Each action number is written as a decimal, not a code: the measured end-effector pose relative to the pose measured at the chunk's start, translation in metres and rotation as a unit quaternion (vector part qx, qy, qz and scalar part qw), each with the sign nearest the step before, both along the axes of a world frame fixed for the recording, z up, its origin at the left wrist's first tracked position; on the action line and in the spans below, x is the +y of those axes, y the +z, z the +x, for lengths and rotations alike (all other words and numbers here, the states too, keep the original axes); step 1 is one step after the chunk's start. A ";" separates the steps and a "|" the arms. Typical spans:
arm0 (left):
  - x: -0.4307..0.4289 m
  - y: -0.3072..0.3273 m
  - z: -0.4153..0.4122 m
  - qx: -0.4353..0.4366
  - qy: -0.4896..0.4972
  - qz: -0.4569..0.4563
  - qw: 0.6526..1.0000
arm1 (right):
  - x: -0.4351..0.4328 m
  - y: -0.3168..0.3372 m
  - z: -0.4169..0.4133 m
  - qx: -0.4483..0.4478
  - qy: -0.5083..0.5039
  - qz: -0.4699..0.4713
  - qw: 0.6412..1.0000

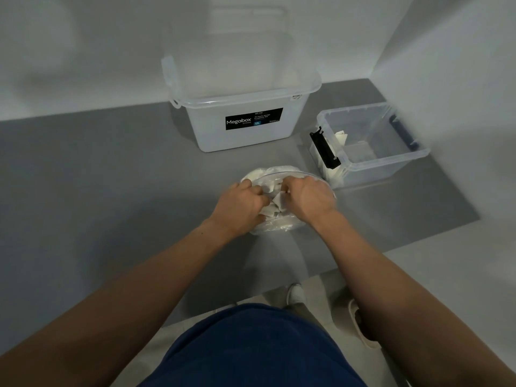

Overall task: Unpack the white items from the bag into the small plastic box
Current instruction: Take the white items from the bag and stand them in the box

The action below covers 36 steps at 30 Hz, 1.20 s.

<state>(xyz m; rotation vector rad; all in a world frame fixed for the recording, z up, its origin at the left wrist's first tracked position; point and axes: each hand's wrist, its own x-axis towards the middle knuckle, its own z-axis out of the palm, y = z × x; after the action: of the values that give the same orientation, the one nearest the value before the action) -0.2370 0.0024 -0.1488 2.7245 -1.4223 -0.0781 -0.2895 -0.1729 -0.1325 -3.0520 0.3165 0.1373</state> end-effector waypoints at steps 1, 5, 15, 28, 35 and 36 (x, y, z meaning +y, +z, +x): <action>0.000 0.000 0.000 -0.009 0.000 -0.010 1.000 | -0.001 0.002 0.000 -0.006 0.002 0.003 1.000; 0.002 -0.002 0.004 0.010 0.034 -0.071 0.997 | -0.001 0.009 -0.002 -0.047 0.012 0.052 0.997; 0.005 -0.005 0.015 0.128 0.079 -0.121 0.981 | -0.011 0.016 -0.011 -0.028 0.016 0.221 0.975; 0.007 0.007 0.016 0.206 0.133 -0.208 0.947 | -0.011 0.025 -0.015 -0.016 0.085 0.182 0.980; 0.026 0.024 0.024 0.385 0.211 -0.291 0.850 | -0.003 0.045 -0.019 -0.004 0.090 0.174 0.981; 0.027 0.026 0.023 0.427 0.227 -0.322 0.814 | -0.002 0.046 -0.019 -0.016 0.076 0.177 0.981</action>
<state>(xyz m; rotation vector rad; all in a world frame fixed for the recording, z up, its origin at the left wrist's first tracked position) -0.2142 0.0293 -0.1228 1.9313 -0.4061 -0.5813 -0.3083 -0.1753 -0.0864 -2.7187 0.0471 0.1345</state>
